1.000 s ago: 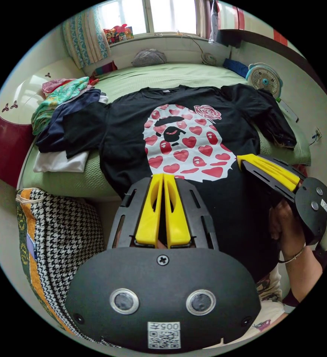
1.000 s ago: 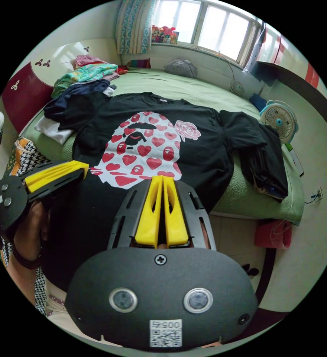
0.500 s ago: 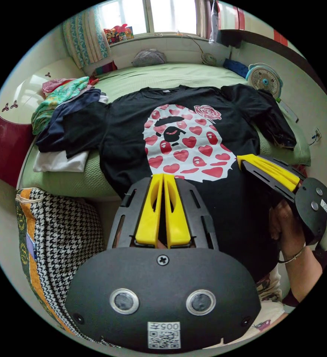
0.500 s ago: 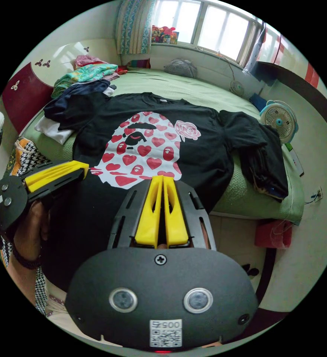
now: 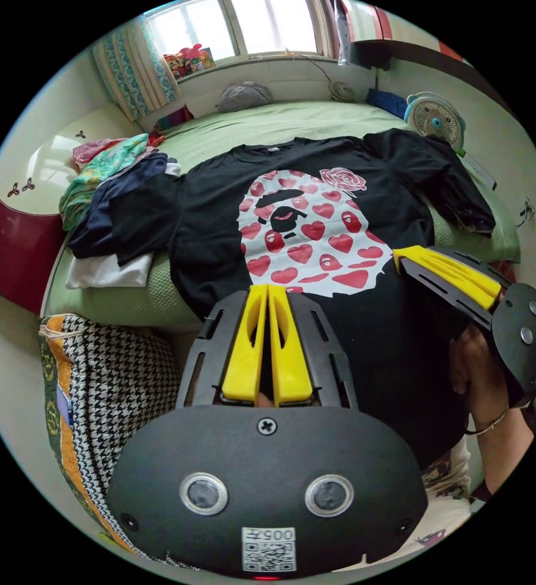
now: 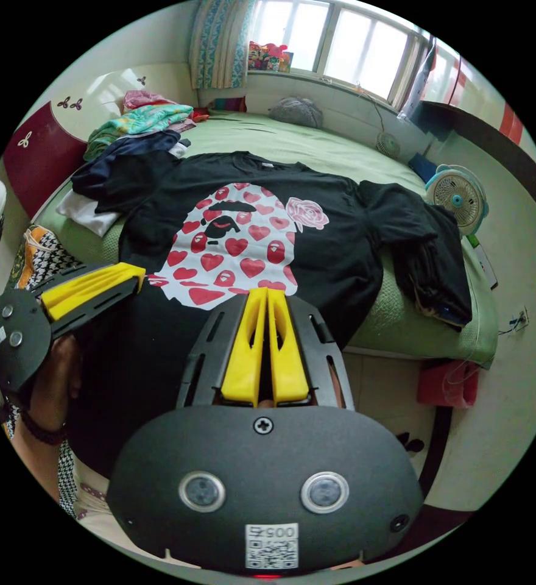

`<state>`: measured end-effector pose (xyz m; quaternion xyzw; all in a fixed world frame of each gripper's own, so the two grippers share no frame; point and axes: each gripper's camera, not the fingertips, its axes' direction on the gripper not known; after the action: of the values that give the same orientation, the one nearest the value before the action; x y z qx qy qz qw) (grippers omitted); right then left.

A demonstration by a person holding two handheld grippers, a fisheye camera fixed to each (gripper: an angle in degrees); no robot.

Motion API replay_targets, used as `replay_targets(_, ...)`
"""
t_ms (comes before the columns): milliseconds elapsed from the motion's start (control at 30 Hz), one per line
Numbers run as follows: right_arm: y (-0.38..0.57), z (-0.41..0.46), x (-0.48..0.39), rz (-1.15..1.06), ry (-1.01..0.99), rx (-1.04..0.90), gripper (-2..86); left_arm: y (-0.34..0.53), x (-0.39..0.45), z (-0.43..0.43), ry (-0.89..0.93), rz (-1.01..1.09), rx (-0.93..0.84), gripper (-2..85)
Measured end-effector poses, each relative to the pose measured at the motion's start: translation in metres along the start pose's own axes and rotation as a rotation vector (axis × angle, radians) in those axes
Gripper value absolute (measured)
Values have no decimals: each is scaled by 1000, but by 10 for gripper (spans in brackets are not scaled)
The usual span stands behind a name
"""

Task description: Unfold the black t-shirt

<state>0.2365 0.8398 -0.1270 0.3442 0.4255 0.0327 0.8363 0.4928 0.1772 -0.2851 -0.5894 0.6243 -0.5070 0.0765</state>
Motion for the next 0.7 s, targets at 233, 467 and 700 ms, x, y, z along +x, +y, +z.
replay_targets(233, -1, -4, 10, 16, -32, -12, -9, -14, -20, 2, 83, -28, -16, -7)
replay_targets(467, -2, -8, 15, -5, -12, -19, -9, -30, -43, 5, 199, -32, -22, -7)
replay_targets(700, -4, -11, 28, -1, -31, -27, -10, -46, -59, 9, 282, -47, -19, -7)
